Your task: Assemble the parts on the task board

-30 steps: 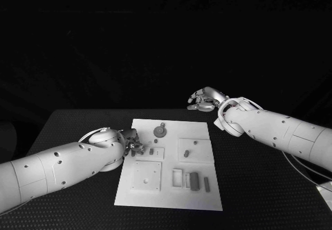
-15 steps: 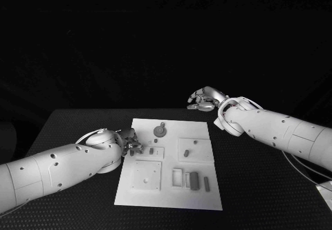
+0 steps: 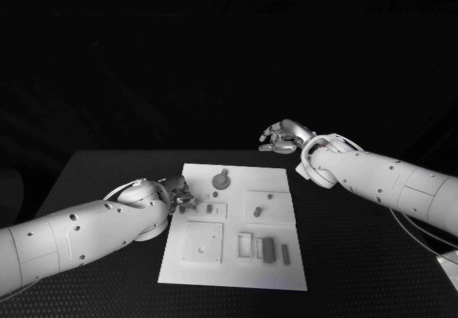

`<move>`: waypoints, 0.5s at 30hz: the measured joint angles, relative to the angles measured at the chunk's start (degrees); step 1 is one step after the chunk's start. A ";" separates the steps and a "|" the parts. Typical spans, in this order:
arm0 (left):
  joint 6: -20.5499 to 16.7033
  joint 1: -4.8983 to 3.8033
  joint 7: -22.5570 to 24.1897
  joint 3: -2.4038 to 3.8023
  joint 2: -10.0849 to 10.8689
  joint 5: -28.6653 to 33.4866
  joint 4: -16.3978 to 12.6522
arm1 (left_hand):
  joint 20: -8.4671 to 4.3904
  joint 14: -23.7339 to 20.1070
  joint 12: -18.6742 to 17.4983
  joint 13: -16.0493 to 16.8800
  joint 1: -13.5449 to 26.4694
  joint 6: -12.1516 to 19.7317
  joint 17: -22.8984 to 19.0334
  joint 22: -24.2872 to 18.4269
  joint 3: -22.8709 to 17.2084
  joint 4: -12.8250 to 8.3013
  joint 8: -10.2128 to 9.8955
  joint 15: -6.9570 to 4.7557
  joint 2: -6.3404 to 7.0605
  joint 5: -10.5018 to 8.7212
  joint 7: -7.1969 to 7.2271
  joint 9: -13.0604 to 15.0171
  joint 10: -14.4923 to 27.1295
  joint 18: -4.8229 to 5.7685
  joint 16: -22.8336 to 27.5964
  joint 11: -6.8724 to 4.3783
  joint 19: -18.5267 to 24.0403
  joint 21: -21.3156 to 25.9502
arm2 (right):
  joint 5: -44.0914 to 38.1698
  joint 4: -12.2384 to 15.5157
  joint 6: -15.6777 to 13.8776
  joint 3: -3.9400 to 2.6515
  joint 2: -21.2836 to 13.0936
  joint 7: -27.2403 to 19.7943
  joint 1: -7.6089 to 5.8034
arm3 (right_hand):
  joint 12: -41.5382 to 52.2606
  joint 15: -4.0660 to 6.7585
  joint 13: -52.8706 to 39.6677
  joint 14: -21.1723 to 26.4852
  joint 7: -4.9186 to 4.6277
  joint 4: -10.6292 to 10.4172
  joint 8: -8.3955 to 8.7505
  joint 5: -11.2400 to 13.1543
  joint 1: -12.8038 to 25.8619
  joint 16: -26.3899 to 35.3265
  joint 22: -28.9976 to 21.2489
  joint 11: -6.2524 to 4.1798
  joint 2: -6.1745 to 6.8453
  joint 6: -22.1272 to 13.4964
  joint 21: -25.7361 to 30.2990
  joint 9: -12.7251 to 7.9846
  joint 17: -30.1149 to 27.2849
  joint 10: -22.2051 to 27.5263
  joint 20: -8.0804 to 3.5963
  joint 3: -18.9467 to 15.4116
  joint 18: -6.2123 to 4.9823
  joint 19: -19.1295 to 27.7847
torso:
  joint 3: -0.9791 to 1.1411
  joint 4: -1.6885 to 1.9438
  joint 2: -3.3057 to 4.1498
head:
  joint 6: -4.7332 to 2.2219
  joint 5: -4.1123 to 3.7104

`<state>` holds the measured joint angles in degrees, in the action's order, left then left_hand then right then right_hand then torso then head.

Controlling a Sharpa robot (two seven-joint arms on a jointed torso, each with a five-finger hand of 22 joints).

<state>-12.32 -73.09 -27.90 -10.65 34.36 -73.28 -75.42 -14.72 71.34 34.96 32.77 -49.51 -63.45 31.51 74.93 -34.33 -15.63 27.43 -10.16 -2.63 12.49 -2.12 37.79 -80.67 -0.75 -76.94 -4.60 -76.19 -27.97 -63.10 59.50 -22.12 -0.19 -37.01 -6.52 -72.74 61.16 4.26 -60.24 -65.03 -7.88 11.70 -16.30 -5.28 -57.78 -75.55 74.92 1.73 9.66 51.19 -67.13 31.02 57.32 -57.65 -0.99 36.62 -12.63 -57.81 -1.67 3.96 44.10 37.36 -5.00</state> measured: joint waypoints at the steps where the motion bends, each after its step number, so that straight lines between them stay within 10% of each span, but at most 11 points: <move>1: -0.08 0.09 0.00 0.00 0.00 0.02 -0.06 | 0.00 0.00 0.00 -0.04 0.00 0.00 -0.04 0.00 0.00 0.00 -0.02 0.00 0.00 -0.35 0.00 0.00 0.01 0.00 0.00 -0.01 0.00 0.00 | 0.00 0.00 0.00 0.00 -0.01 0.00 0.00 | 0.00 0.00 0.00 0.00 0.00 0.00 0.00 0.00 0.00 0.00 0.00 0.00 0.00 0.00 0.00 0.00 0.00 0.00 0.00 0.00 0.00 0.00 | 0.00 0.00 0.00 | 0.00 0.01; 15: -0.32 0.45 0.02 -0.04 0.04 0.16 -0.94 | -0.02 0.00 0.00 -0.14 0.00 0.00 -0.10 -0.01 0.00 0.00 -0.10 0.00 0.00 -1.02 0.00 -0.04 0.20 -0.01 0.00 -0.20 0.04 0.00 | 0.00 0.04 0.01 0.00 -0.10 -0.01 0.00 | 0.00 0.00 0.00 0.00 0.03 0.00 0.00 0.00 0.00 0.00 0.00 0.00 0.00 0.03 0.00 0.04 0.00 0.00 0.00 0.00 0.00 0.00 | 0.00 -0.02 0.00 | 0.10 0.02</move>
<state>-12.64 -72.64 -27.88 -10.69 34.40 -73.12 -76.36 -14.75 71.34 34.96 32.63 -49.52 -63.45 31.40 74.92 -34.32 -15.64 27.33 -10.16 -2.63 11.46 -2.13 37.75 -80.47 -0.76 -76.94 -4.80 -76.15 -27.97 -63.10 59.54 -22.10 -0.19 -37.11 -6.53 -72.74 61.16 4.26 -60.25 -65.03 -7.84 11.70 -16.30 -5.28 -57.78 -75.55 74.92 1.73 9.66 51.22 -67.13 31.06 57.33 -57.65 -0.99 36.62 -12.63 -57.81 -1.67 3.93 44.10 37.46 -4.98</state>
